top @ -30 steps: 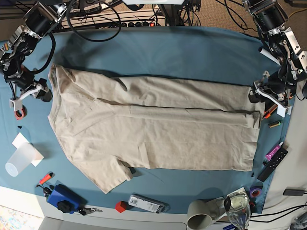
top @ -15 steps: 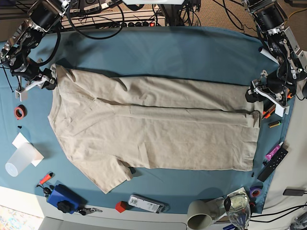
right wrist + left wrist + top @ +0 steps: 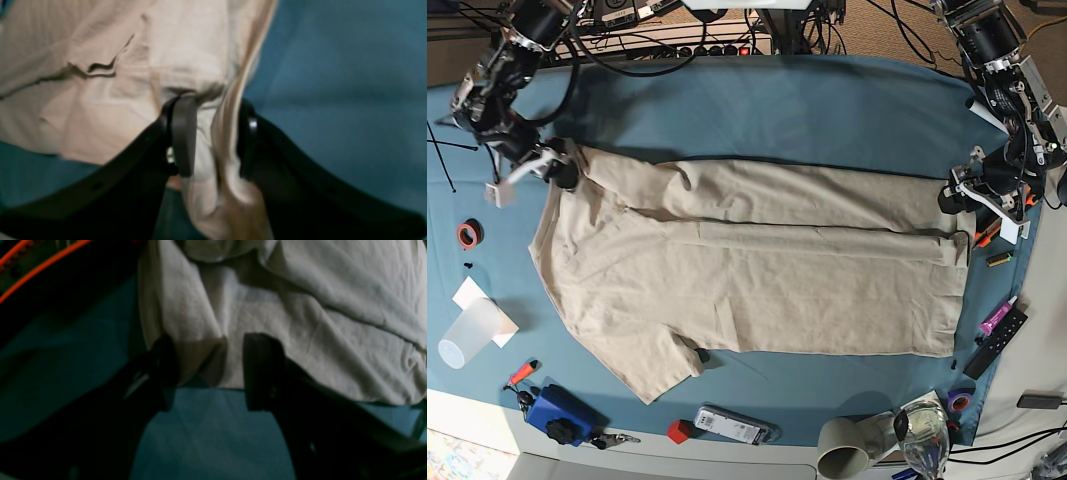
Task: Fold the T-shirt properly
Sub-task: 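Grasp the folded edge corners again with both grippers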
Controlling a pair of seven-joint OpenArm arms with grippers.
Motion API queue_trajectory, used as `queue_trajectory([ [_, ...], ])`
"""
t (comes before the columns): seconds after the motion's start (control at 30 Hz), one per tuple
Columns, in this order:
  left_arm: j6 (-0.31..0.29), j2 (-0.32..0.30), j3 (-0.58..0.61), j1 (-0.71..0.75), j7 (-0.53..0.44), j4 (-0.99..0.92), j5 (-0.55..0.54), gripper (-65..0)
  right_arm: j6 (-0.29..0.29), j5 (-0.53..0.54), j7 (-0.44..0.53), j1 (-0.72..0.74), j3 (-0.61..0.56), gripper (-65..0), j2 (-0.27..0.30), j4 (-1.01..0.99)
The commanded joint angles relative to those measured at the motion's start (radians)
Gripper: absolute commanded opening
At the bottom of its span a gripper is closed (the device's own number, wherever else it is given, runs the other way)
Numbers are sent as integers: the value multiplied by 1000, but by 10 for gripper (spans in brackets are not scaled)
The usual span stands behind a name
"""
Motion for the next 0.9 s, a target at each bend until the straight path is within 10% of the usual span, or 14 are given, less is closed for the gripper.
queue_trajectory([
  [0.0,-4,-11,1,-8,0,11,-10,-341,-22,-131,-61,-9,-35,-449,-9,-11],
  [0.23,-4,-11,1,-7,0,11,-11,-650,-68,-265,-24,-8,-140,-650,-10,-10],
  [0.87,-5,-89,0,0,51,13,-47,-650,-54,-265,-82,-22,-15,-650,27,175],
])
